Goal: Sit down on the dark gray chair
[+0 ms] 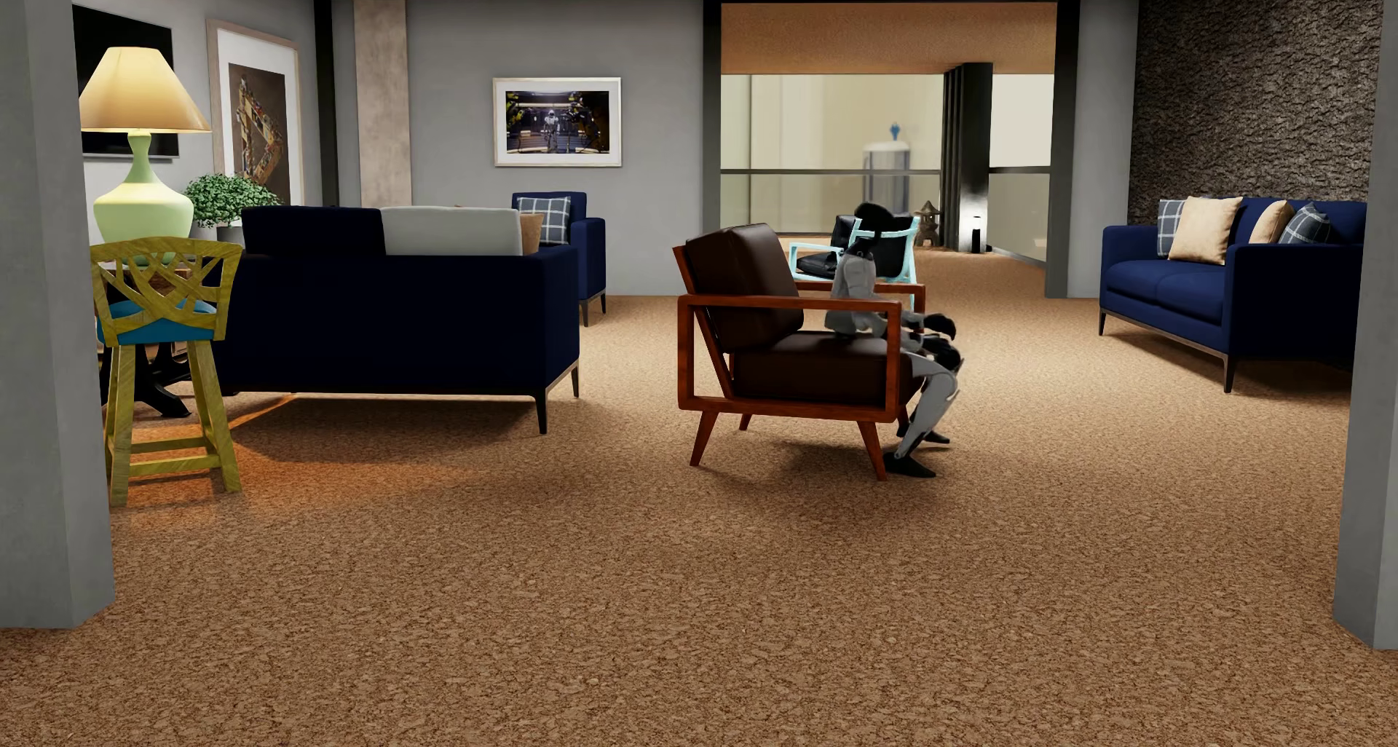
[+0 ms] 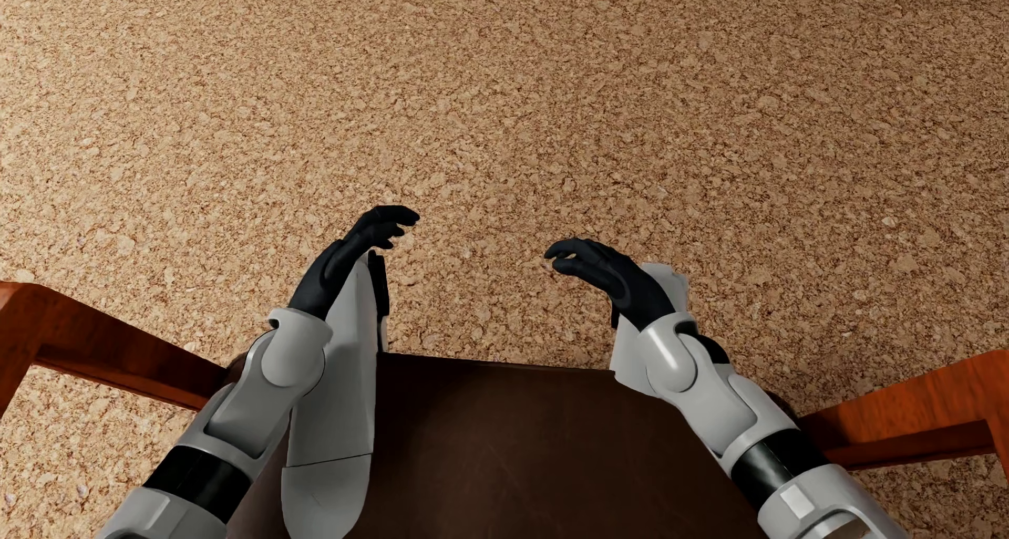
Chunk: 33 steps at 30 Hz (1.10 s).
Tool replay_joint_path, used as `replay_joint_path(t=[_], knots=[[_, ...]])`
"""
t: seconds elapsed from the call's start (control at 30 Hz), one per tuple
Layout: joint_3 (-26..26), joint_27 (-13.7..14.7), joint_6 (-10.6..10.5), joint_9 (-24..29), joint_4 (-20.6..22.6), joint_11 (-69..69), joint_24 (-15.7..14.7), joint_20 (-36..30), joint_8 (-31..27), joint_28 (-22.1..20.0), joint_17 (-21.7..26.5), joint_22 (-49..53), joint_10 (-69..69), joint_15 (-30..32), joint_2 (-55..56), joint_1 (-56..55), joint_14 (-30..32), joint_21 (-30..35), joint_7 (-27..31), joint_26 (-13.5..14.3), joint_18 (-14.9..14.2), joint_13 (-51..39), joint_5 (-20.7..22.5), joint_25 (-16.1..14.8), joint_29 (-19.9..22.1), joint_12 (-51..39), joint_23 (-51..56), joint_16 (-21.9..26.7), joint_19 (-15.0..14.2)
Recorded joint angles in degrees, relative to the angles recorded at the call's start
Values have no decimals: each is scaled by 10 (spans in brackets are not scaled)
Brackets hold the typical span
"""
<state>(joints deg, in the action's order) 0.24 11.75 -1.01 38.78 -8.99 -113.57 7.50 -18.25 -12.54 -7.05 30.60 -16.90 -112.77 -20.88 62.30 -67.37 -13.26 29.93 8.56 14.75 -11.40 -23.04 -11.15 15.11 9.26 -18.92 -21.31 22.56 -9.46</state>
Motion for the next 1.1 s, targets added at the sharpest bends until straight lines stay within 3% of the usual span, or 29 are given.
replay_joint_path(t=[0.17,0.27,0.3,0.37,0.43,0.5,0.53,0.73,0.83,0.9,1.1], knots=[[3,-27,-9,-37,18,8,-30,-14,7,-34,-24,-90,1,5,-46,34,6,-28,-5,-12,22,35,4,-43,37,8,-82,-9,8],[1,-71,-10,-53,21,11,-77,21,9,-55,-43,-183,3,11,-60,45,10,-77,-6,-42,29,76,10,-112,34,43,-165,-19,15],[0,-85,-10,-58,22,12,-92,31,10,-38,-47,-230,4,13,-62,48,12,-91,-7,-57,29,89,11,-130,15,53,-207,-21,18],[0,-114,-12,-62,23,13,-80,34,11,26,-44,-334,6,16,-69,54,15,-103,-11,-93,35,116,13,-143,-49,68,-292,-18,21],[2,-121,-15,-65,26,14,-31,28,13,90,-40,-431,8,16,-75,61,16,-103,-14,-105,38,140,10,-112,-128,82,-374,-24,21],[3,-102,-15,-70,29,14,27,26,15,127,-48,-502,10,15,-79,66,16,-105,-17,-100,39,170,6,-37,-185,108,-425,-41,22],[3,-103,-15,-71,28,14,44,29,16,140,-56,-522,11,15,-80,68,16,-109,-17,-103,38,184,4,-18,-199,124,-442,-50,22],[5,-102,-16,-78,34,12,55,60,14,170,-84,-499,14,15,-81,79,18,-164,-19,-96,36,263,0,-56,-186,211,-402,-79,23],[5,-87,-16,-79,38,11,59,49,12,181,-76,-471,17,16,-83,85,20,-152,-19,-89,36,263,0,-44,-203,208,-359,-83,24],[4,-81,-18,-78,40,12,56,38,12,167,-73,-470,18,18,-85,88,21,-136,-19,-87,38,244,2,-28,-193,193,-356,-85,25],[1,-90,-21,-67,42,11,46,15,11,150,-72,-459,18,14,-90,96,20,-119,-20,-88,40,201,3,-35,-160,159,-381,-77,25]])
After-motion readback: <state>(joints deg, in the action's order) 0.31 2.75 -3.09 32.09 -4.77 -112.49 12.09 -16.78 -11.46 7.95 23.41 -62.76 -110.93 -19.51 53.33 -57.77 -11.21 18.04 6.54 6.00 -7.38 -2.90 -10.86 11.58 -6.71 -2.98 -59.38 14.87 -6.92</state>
